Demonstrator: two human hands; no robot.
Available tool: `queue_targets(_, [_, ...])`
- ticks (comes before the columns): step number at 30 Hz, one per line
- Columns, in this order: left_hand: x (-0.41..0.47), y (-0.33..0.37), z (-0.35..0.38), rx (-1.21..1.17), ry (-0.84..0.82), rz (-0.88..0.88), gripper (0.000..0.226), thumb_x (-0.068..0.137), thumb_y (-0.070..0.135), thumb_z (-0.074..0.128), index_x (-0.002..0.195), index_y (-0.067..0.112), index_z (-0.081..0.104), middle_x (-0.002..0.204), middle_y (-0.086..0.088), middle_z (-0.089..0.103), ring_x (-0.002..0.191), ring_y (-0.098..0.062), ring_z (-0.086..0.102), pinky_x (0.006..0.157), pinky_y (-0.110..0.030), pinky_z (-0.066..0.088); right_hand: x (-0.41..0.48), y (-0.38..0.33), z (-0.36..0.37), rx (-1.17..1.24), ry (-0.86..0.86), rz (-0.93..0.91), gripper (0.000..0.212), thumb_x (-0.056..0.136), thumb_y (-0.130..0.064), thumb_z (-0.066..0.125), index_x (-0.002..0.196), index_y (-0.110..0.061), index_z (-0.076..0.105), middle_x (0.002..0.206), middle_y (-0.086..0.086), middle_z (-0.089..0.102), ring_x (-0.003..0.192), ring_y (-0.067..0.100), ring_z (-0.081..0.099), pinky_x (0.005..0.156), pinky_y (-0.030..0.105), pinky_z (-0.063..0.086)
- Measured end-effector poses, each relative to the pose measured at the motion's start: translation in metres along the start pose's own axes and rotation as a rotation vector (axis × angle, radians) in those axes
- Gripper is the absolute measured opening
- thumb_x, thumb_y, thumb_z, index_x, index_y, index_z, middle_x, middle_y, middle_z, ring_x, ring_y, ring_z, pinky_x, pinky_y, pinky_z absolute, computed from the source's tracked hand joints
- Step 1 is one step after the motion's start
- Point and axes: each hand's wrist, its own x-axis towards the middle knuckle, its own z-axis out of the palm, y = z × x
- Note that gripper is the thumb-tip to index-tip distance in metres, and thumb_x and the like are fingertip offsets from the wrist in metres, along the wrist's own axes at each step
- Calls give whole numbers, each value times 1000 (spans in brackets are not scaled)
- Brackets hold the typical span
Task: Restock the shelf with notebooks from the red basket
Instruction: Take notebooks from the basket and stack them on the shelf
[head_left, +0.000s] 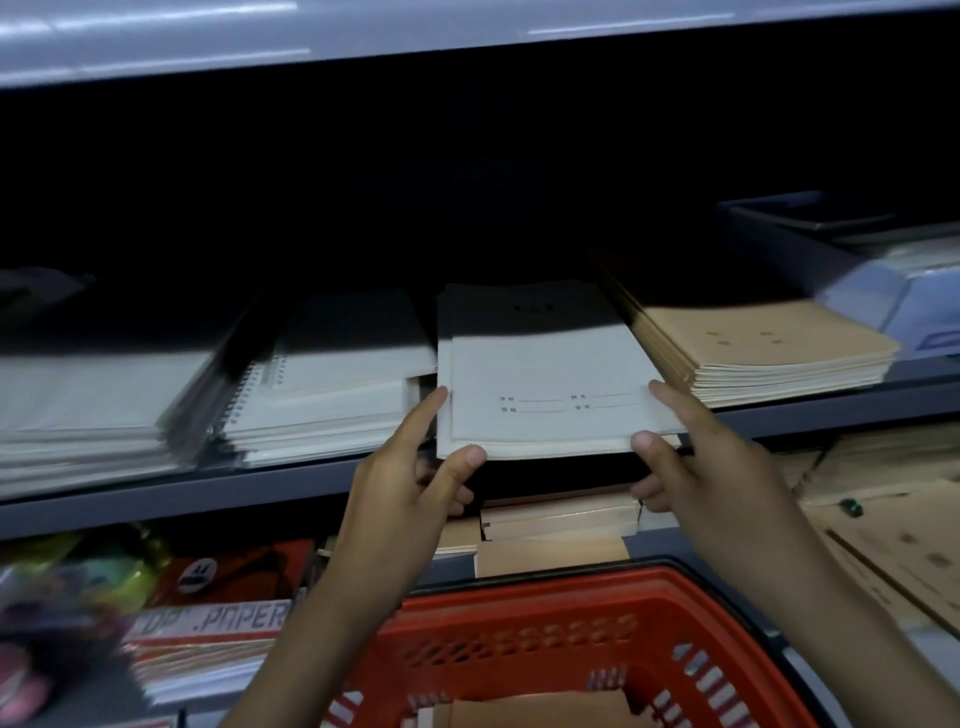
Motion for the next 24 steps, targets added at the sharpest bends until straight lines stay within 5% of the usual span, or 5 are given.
queue_targets(3, [5, -2, 5, -11, -5, 28, 59, 94, 33, 57, 146, 43, 31, 76, 7, 72, 65, -5, 68, 65, -18, 54, 5, 1, 3, 19, -60, -36, 57, 98, -33, 51, 149, -37, 25, 90, -11, 68, 70, -6, 68, 62, 11, 52])
queue_targets(8, [12, -3, 12, -4, 14, 12, 67, 93, 37, 57, 151, 41, 23, 71, 6, 70, 66, -1, 68, 67, -15, 54, 11, 8, 6, 138, -4, -88, 44, 98, -26, 54, 128, -51, 34, 101, -21, 60, 79, -8, 68, 61, 7, 51])
queue_targets(12, [17, -1, 17, -57, 56, -6, 63, 94, 36, 58, 146, 49, 24, 71, 7, 71, 61, -3, 68, 61, -8, 50, 15, 15, 12, 245, 9, -55, 49, 99, -24, 51, 145, -36, 38, 98, -32, 51, 76, 4, 73, 67, 14, 57])
queue_targets(15, [20, -3, 22, -55, 117, -12, 61, 93, 35, 59, 147, 44, 32, 66, 3, 71, 57, -5, 68, 64, -18, 57, 21, 20, 20, 289, 64, -23, 51, 99, -21, 52, 147, -32, 39, 92, -36, 44, 74, 8, 74, 68, 17, 58])
queue_targets(24, [26, -5, 35, 47, 292, -2, 58, 86, 37, 66, 141, 28, 49, 46, 4, 64, 45, 1, 62, 64, -19, 55, 34, 29, 26, 278, 273, 1, 45, 90, -14, 68, 134, -17, 59, 89, -19, 66, 61, 5, 72, 63, 18, 59])
